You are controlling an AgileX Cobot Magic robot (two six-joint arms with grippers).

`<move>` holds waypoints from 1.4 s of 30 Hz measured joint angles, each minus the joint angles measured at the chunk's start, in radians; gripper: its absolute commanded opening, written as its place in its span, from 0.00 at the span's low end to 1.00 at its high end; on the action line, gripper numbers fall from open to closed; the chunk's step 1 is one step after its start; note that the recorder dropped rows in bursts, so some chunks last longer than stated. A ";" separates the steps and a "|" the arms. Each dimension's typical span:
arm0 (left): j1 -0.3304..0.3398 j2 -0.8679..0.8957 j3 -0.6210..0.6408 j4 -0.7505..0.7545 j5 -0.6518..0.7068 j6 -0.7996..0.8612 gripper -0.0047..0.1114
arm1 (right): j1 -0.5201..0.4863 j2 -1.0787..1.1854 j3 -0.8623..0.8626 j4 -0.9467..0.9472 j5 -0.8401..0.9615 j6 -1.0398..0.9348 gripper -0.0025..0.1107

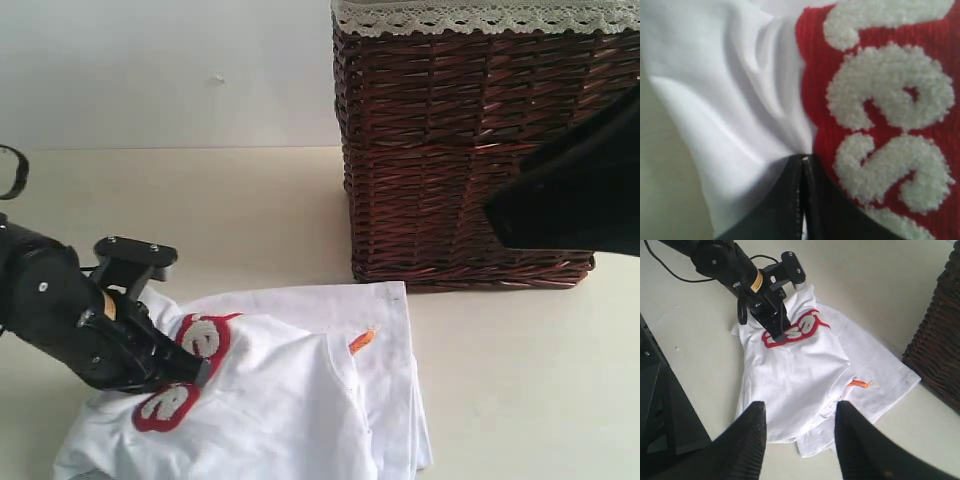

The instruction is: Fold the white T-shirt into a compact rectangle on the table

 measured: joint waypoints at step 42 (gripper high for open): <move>-0.162 -1.419 0.382 -0.021 -0.296 -0.045 0.04 | 0.000 0.619 0.189 0.240 -0.371 -0.076 0.64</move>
